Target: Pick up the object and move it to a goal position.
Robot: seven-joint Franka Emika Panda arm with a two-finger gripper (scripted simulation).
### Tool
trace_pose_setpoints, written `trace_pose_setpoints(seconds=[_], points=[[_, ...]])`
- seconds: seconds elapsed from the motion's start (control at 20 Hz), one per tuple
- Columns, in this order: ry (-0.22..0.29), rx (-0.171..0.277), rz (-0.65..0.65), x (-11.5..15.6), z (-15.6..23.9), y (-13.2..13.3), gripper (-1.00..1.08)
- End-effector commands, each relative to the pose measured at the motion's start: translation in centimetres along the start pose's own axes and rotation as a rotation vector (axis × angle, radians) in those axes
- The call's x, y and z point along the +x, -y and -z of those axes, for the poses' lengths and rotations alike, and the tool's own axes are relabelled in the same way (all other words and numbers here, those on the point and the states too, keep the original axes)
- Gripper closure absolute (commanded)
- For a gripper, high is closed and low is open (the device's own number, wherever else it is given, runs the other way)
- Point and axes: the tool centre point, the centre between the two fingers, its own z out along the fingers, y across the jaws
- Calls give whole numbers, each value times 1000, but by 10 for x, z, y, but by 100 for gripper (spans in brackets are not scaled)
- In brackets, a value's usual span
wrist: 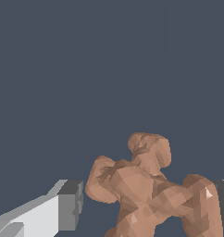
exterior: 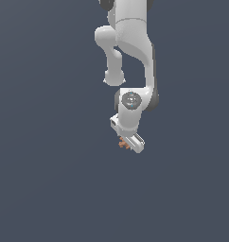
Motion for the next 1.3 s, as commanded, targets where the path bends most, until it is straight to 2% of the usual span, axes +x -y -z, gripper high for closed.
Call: trace_pose_setpoints(seconds=[0.0, 0.7, 1.0, 1.25], points=[[0, 0, 0, 0, -1, 0, 108], [-1, 2, 0, 3, 6, -3, 108], [0, 2, 0, 14, 29, -18, 108], [1, 2, 0, 31, 64, -39, 108]])
